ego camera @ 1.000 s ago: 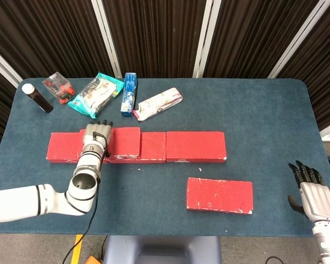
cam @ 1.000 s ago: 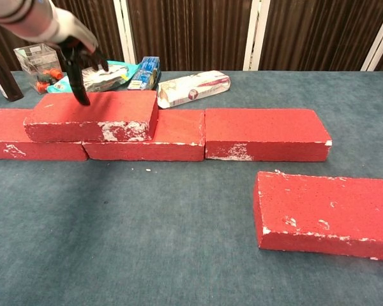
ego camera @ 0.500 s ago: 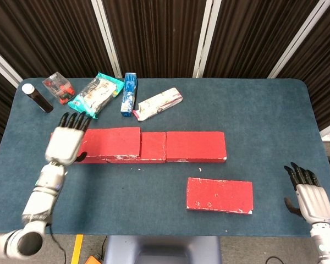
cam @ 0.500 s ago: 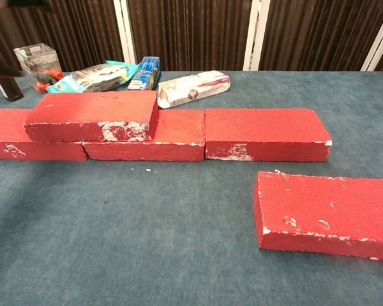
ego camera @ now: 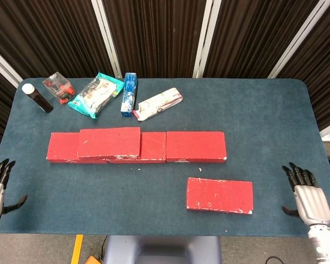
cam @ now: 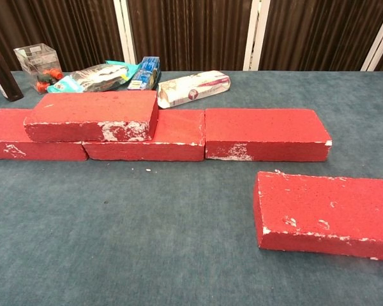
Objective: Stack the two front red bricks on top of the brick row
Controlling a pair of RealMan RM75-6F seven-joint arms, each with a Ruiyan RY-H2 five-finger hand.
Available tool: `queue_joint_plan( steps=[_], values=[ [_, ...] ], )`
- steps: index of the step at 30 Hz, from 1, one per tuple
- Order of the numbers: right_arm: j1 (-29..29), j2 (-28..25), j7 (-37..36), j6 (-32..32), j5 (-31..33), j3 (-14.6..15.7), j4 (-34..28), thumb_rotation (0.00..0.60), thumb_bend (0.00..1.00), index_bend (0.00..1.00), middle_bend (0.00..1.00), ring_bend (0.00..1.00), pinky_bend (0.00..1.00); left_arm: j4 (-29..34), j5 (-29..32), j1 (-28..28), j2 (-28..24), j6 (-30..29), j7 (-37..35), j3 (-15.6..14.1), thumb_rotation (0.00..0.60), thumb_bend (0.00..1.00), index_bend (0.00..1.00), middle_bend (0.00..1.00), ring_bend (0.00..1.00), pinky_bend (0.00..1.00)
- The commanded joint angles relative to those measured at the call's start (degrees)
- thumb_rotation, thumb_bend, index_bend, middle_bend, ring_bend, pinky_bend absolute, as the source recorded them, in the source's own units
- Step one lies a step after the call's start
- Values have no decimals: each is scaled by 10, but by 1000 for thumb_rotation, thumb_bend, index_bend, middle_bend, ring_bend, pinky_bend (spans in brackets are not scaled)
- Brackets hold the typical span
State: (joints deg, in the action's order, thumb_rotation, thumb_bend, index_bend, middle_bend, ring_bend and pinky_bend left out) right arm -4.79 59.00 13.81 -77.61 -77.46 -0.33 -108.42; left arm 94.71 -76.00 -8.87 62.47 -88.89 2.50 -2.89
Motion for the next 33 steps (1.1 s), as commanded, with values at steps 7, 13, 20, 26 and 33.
queue_joint_plan(
  steps=[7,13,20,26,33],
  values=[
    [-78,-12,134,112,81,-10,-113,600,0,24,0,0,0,-5,-9,23,-4,-2,-22,9,600,225,0,0,0,34],
    [-162,-22,267,161,231,-22,-214,600,0,0,0,0,0,7,-3,26,-15,28,-22,9,600,226,0,0,0,33],
    [-218,-1,340,139,332,-28,-255,600,0,0,0,0,0,11,-4,28,-16,33,-13,16,600,225,0,0,0,32],
    [-267,77,403,84,417,-23,-239,600,0,0,0,0,0,15,-3,35,-20,36,-14,22,600,226,0,0,0,32],
    [-296,124,420,43,465,-14,-218,600,0,0,0,0,0,15,-2,38,-23,47,-15,28,600,226,0,0,0,32]
  ],
)
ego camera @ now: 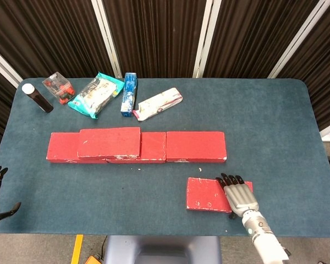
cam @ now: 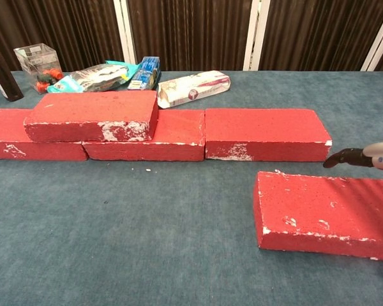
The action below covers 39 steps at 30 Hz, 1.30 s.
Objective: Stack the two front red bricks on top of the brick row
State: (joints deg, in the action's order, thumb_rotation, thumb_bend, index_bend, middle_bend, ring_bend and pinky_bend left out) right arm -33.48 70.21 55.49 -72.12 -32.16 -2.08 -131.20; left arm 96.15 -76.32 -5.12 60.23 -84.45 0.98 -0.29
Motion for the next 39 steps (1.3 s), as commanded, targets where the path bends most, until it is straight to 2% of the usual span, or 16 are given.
queue_joint_plan(
  steps=[1,16,24,29,32,39],
  values=[
    [-11,16,2,-14,13,3,13,600,0,0,0,0,0,0,2,0,-1,4,0,3,600,226,0,0,0,32],
    [-38,53,-23,-18,43,12,66,600,0,0,0,0,0,6,4,7,-3,16,10,13,600,226,0,0,0,31],
    [-44,72,-23,-37,38,22,77,600,0,3,20,0,0,9,7,9,-5,23,6,17,600,226,0,0,0,31],
    [-47,79,-19,-44,37,29,80,600,0,54,115,29,0,11,13,9,-9,32,2,20,600,225,0,0,0,32],
    [-48,84,-21,-48,35,31,84,600,0,94,135,66,0,12,13,10,-7,31,4,22,600,225,0,0,0,32],
    [-47,90,-33,-48,19,35,89,600,39,163,159,76,0,14,19,11,-9,37,6,25,600,226,0,0,0,32]
  ],
)
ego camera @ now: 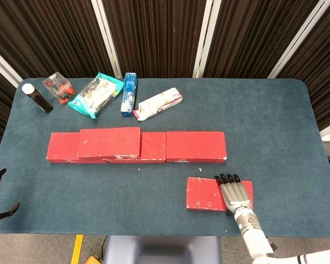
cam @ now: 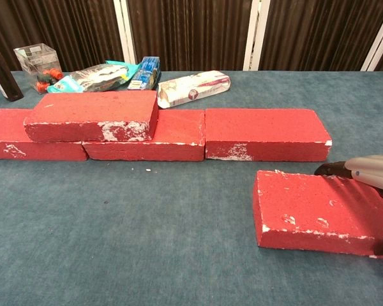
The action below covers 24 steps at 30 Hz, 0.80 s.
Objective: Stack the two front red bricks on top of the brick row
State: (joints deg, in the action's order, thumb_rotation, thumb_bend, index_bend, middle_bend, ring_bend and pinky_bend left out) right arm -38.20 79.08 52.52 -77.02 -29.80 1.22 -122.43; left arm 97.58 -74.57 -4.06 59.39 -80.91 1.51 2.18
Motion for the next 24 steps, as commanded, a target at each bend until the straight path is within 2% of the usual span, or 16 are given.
queue_joint_plan(
  steps=[1,9,19,24],
  values=[
    [1,1,-4,2,-8,3,2,600,46,169,162,79,0,1,2,1,0,2,1,0,600,227,0,0,0,32],
    [4,6,-17,5,-28,8,9,600,205,244,211,118,0,5,6,1,-2,9,5,2,600,225,0,0,0,31],
    [14,3,-46,3,-69,5,6,600,276,301,255,167,0,9,9,1,-3,14,11,3,600,225,0,0,0,32],
    [9,-9,-52,0,-81,-12,-9,600,298,305,257,168,0,10,12,1,-5,18,11,3,600,225,0,0,0,32]
  ],
)
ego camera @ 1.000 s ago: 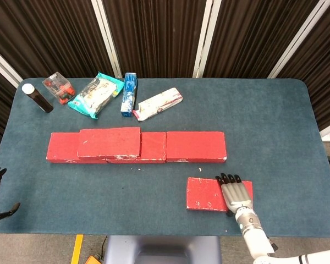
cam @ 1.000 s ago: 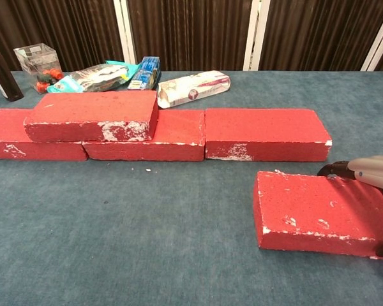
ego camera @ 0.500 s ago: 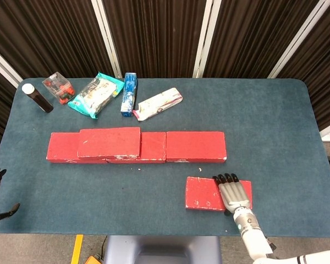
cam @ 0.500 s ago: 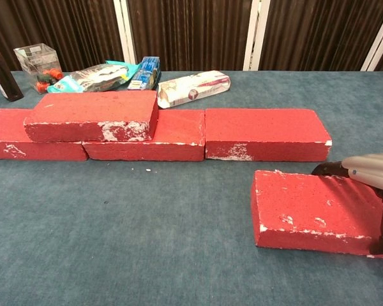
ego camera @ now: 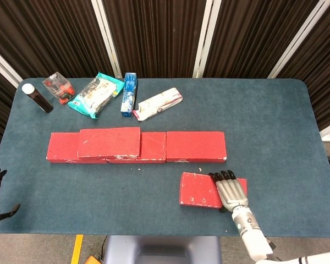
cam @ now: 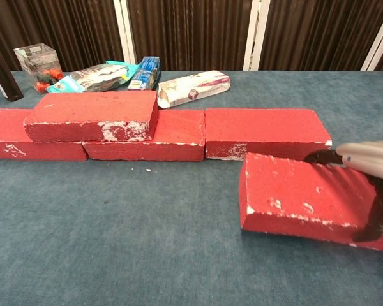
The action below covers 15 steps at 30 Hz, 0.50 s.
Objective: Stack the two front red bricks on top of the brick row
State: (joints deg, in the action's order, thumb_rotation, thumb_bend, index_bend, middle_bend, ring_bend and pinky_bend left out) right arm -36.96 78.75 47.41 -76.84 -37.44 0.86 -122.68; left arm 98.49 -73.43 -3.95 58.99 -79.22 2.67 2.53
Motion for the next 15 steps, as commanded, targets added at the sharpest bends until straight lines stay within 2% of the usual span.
queue_joint_plan(
  steps=[1,6,11,15],
  values=[
    [-8,-8,0,-3,-13,-16,-9,600,302,308,257,169,0,1,1,0,-1,2,0,0,600,225,0,0,0,32],
    [-46,-18,39,-3,-14,-58,-11,600,315,321,261,171,0,1,1,-1,-3,6,-1,0,600,225,0,0,0,31],
    [-114,-22,97,11,63,-127,-5,600,316,327,260,171,0,0,7,-1,-4,9,-3,2,600,226,0,0,0,31],
    [-170,-12,115,50,132,-171,30,600,316,343,261,171,0,-1,10,-2,-4,13,-3,4,600,224,0,0,0,31]
  ],
)
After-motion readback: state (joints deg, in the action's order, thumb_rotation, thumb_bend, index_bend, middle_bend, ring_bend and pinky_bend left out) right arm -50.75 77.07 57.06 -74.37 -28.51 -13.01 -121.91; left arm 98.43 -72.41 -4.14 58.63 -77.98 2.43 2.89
